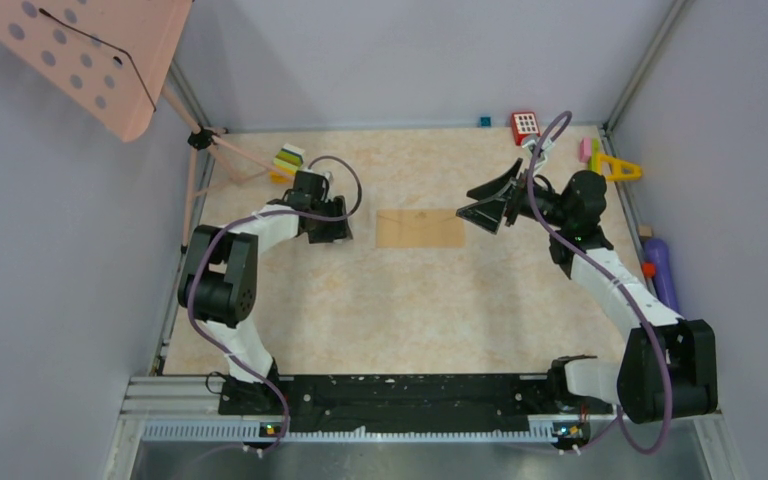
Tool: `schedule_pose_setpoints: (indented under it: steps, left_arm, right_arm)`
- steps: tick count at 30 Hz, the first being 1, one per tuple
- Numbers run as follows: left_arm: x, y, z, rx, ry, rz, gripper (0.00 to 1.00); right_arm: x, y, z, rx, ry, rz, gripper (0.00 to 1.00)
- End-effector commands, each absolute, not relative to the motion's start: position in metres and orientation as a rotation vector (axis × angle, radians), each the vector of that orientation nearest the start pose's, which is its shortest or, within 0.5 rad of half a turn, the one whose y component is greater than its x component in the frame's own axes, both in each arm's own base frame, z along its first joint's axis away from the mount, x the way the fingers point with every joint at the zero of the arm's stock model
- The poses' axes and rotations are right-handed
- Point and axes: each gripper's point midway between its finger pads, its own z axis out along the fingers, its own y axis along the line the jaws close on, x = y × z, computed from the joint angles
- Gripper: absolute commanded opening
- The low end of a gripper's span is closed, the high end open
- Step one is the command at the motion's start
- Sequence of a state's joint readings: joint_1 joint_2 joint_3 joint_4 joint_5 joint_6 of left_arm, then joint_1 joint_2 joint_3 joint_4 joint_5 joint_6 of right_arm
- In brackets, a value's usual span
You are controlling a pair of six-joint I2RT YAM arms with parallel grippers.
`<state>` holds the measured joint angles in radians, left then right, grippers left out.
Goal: Place the letter into the envelope and seal it
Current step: Place the solid glue at the center of the board, then reset both arms
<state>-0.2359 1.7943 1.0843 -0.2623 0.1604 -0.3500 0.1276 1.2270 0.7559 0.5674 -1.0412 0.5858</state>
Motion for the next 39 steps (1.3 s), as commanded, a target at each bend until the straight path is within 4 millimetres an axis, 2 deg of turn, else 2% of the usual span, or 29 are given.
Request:
schedule_pose_setpoints:
  steps: [1,4,5,6,7,8,13,18,20,22,24,27,30,32,34,36,39]
  left_arm:
    - [0.393,-0.139,0.034,-0.087,2.572,-0.439,0.62]
    - [0.392,-0.14,0.035,-0.083,2.569,-0.448,0.62]
    - [0.393,-0.14,0.037,-0.078,2.565,-0.45,0.66]
    - [0.394,-0.14,0.04,-0.071,2.556,-0.451,0.73]
    - [0.395,-0.139,0.045,-0.065,2.544,-0.447,0.88]
    - [0.396,-0.139,0.052,-0.05,2.529,-0.444,0.96]
    - [0.398,-0.119,0.095,0.013,2.406,-0.333,0.99]
    - [0.4,-0.098,0.161,0.14,2.183,-0.215,0.99]
    - [0.393,-0.099,0.174,0.203,2.118,-0.224,0.99]
    - [0.387,-0.096,0.174,0.21,2.109,-0.219,0.99]
    - [0.38,-0.097,0.166,0.261,2.137,-0.218,0.99]
    - [0.378,-0.084,0.154,0.314,2.157,-0.121,0.99]
    - [0.373,-0.08,0.166,0.39,2.107,-0.106,0.99]
    - [0.364,-0.087,0.19,0.445,2.041,-0.152,0.99]
    - [0.357,-0.088,0.223,0.448,1.955,-0.163,0.99]
    - [0.349,-0.079,0.255,0.39,1.894,-0.129,0.99]
    - [0.334,-0.05,0.301,0.204,1.797,-0.038,0.99]
  right_arm:
    - [0.303,0.2,0.309,-0.598,1.507,1.262,0.99]
    - [0.303,0.2,0.308,-0.598,1.508,1.264,0.99]
    - [0.302,0.2,0.309,-0.599,1.508,1.264,0.99]
    - [0.302,0.2,0.309,-0.6,1.507,1.262,0.99]
    - [0.302,0.2,0.309,-0.602,1.508,1.259,0.99]
    - [0.303,0.199,0.31,-0.603,1.51,1.254,0.99]
    - [0.308,0.187,0.316,-0.588,1.51,1.193,0.99]
    - [0.311,0.165,0.329,-0.568,1.504,1.074,0.99]
    - [0.31,0.158,0.333,-0.557,1.497,1.026,0.99]
    - [0.307,0.156,0.337,-0.562,1.486,1.002,0.99]
    - [0.302,0.155,0.34,-0.576,1.473,0.985,0.99]
    - [0.298,0.145,0.348,-0.579,1.449,0.919,0.99]
    - [0.287,0.142,0.356,-0.612,1.427,0.864,0.99]
    - [0.275,0.141,0.362,-0.642,1.425,0.827,0.99]
    - [0.264,0.137,0.367,-0.635,1.454,0.78,0.99]
    - [0.255,0.125,0.376,-0.59,1.475,0.68,0.99]
    - [0.244,0.1,0.38,-0.532,1.535,0.473,0.99]
